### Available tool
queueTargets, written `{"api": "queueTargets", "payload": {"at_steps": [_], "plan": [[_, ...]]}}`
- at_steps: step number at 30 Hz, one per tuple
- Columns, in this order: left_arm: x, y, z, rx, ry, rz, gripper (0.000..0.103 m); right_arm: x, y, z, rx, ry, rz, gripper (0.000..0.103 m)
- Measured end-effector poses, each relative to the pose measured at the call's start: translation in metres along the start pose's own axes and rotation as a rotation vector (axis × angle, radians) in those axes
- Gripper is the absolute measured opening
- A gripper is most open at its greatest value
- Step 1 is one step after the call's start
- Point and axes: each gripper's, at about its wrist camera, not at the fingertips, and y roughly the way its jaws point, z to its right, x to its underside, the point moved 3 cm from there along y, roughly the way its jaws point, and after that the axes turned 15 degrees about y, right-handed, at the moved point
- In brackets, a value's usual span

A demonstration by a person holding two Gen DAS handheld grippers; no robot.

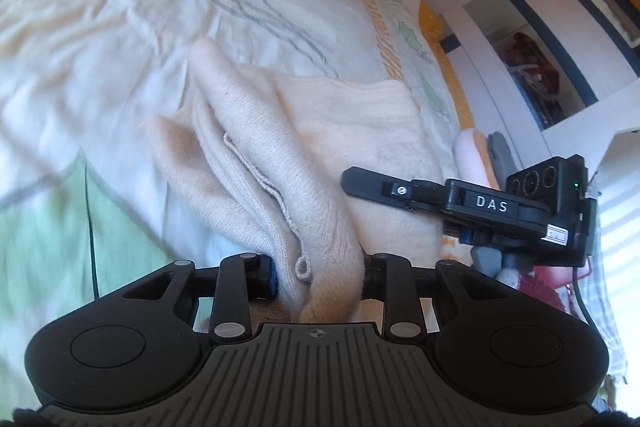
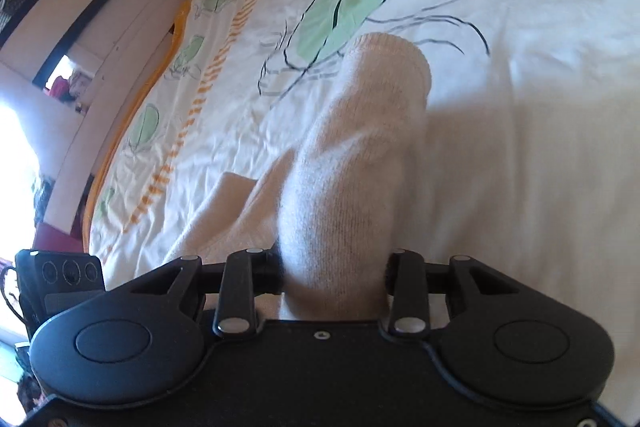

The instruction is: Fold small clothes

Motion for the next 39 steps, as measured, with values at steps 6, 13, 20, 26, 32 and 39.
{"api": "queueTargets", "payload": {"at_steps": [6, 13, 20, 26, 32, 39], "plan": [[0.036, -0.016, -0.005, -0.102, -0.020, 0.030, 0.044, 0.019, -0.016, 0.007, 0.192, -0.143, 0.109, 0.070], [0.048, -0.029, 0.000, -0.165, -0.005, 0.063, 0.044, 0.031, -0.026, 0.039, 0.160, -0.069, 0.194, 0.082], [0.039, -0.063, 0.048, -0.280, 0.196, 0.162, 0.044, 0.036, -0.047, 0.043, 0.024, -0.059, 0.315, 0.089], [0.000, -0.049, 0.051, -0.383, 0.256, 0.231, 0.050, 0.039, -0.054, 0.027, 0.044, -0.130, 0.361, 0.102], [0.005, -0.012, 0.018, -0.596, 0.278, 0.118, 0.050, 0.062, -0.041, 0.023, 0.254, -0.209, 0.298, 0.102], [0.031, -0.020, -0.008, -0.560, 0.205, 0.162, 0.059, 0.072, -0.040, 0.024, 0.305, -0.209, 0.281, 0.102]]}}
